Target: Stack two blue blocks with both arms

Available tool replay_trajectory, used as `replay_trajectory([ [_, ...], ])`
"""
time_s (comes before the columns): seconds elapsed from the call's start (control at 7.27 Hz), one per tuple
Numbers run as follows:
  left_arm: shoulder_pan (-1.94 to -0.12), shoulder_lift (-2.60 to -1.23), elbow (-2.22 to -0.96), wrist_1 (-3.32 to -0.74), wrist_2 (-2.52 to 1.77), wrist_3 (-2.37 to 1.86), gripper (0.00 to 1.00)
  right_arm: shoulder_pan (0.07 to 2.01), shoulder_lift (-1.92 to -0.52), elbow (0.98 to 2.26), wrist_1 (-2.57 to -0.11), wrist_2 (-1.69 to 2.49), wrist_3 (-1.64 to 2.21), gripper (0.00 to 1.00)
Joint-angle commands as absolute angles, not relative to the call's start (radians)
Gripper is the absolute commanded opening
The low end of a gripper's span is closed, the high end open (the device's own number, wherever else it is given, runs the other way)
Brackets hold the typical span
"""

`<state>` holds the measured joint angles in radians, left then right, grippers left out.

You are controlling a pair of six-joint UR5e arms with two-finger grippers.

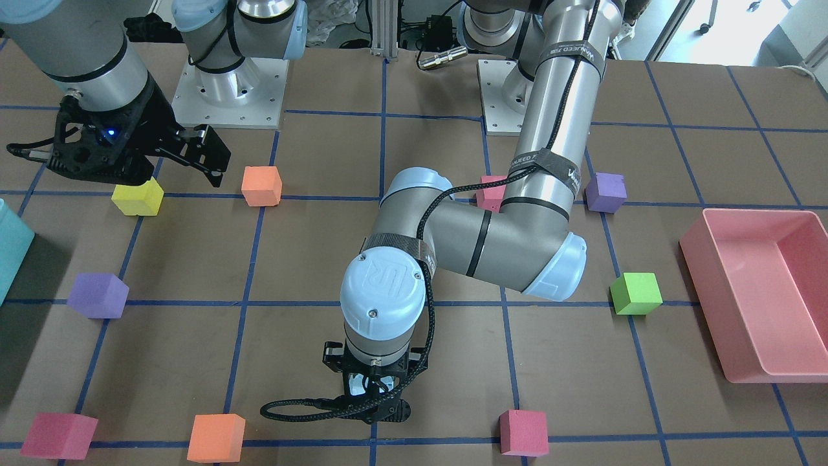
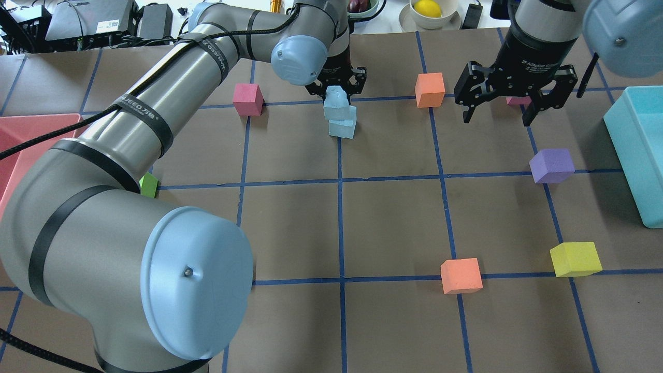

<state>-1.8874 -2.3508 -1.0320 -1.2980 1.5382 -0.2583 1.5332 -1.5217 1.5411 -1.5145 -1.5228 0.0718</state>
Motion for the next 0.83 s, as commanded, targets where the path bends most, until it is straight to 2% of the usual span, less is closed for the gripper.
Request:
replay_trajectory([
  [0.0,-1.893,-2.358,-1.032,-1.296,1.54,-0.258,0.34,1.532,-1.528,1.545,-1.516,-1.479,0.064,1.0],
  [0.28,-1.901,-2.379,-1.034,-1.286,1.532,-0.267,0.99,1.532,-1.534,1.546,-1.514,-1.515,0.061,1.0],
  [0.69,-1.896,-2.347,-1.026,-1.293,1.529,-0.249,1.0,1.531,-1.543,1.546,-1.514,-1.519,0.061,1.0],
])
